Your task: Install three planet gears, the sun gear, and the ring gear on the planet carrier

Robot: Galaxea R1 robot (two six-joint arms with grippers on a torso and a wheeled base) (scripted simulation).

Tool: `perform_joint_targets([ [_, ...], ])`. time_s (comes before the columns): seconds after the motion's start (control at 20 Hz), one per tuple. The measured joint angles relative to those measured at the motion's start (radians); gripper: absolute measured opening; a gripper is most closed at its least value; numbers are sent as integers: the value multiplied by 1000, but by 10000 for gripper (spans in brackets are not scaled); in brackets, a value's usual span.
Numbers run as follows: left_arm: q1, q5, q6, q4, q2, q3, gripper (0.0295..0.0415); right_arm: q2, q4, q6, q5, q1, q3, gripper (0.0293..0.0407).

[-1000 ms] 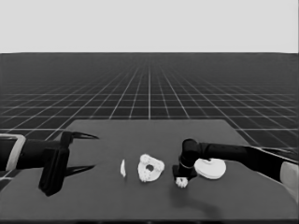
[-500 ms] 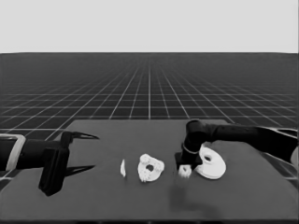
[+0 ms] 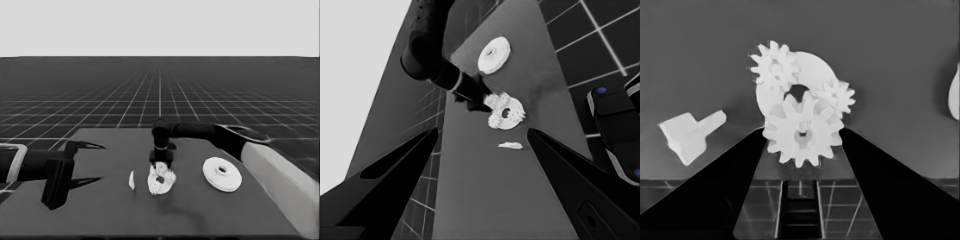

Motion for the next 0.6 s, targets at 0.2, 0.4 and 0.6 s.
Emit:
perform_joint_targets([
  [0.2, 0, 0, 0, 0, 0, 0, 385, 21, 1, -16, 2, 0, -38, 310],
  [0.4, 0, 0, 0, 0, 0, 0, 385, 39, -102, -55, 35, -109, -103, 310],
  [0.6, 0, 0, 0, 0, 0, 0, 385, 42, -114, -61, 40, -121, -113, 310],
])
